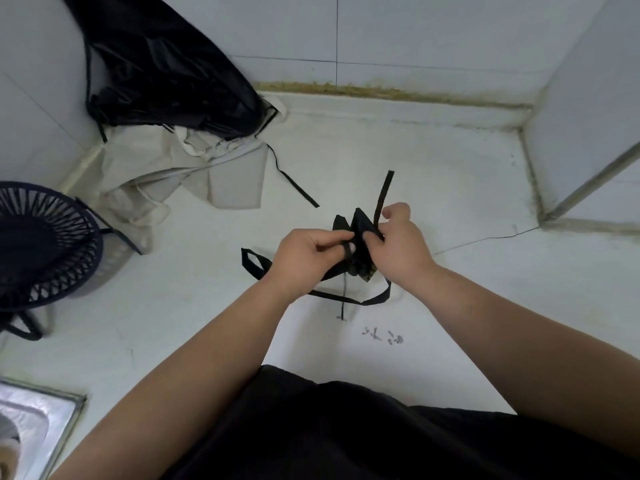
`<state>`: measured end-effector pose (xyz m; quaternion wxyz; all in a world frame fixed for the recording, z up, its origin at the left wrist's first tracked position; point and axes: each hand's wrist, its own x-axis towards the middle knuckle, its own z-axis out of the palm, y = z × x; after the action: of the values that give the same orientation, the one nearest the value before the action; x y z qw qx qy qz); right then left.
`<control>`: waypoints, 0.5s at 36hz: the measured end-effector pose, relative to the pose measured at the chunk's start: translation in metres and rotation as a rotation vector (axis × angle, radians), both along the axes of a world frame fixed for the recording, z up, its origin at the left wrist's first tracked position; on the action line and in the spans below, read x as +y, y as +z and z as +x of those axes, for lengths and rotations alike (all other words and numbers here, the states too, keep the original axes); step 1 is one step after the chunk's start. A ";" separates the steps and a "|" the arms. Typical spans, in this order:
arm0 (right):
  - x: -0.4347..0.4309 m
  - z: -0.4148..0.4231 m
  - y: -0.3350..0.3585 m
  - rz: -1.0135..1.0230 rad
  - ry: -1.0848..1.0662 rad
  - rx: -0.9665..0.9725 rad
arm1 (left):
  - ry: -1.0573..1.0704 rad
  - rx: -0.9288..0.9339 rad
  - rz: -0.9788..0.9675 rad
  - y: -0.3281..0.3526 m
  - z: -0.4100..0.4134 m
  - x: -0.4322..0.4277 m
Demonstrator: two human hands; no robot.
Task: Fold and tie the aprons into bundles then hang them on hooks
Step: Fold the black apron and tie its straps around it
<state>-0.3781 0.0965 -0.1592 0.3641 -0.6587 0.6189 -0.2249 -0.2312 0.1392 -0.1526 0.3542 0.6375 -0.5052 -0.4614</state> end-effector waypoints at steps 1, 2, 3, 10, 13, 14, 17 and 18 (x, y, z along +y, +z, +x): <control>-0.001 -0.001 0.000 0.007 -0.021 -0.006 | -0.006 -0.067 -0.022 -0.001 -0.002 -0.001; -0.002 -0.001 0.000 0.015 -0.041 -0.009 | -0.020 -0.147 -0.055 -0.002 -0.003 -0.002; -0.002 -0.001 0.000 0.023 -0.052 -0.020 | -0.027 -0.228 -0.098 -0.002 -0.005 -0.003; 0.005 0.002 0.009 -0.162 0.053 0.060 | 0.129 -0.225 -0.328 -0.006 -0.020 -0.006; 0.007 -0.001 0.010 -0.234 0.095 0.037 | 0.101 -0.167 -0.334 -0.003 -0.023 -0.006; 0.006 -0.002 0.011 -0.224 0.098 0.017 | 0.097 -0.168 -0.330 -0.002 -0.023 -0.007; 0.003 -0.007 0.012 -0.141 0.051 -0.133 | 0.134 -0.078 -0.270 0.001 -0.021 -0.012; 0.002 -0.008 0.013 -0.104 0.034 -0.203 | 0.160 0.006 -0.234 0.003 -0.021 -0.012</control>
<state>-0.3857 0.0987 -0.1462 0.3940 -0.6610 0.5551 -0.3158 -0.2522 0.1268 -0.1499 0.4632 0.6287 -0.5021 -0.3716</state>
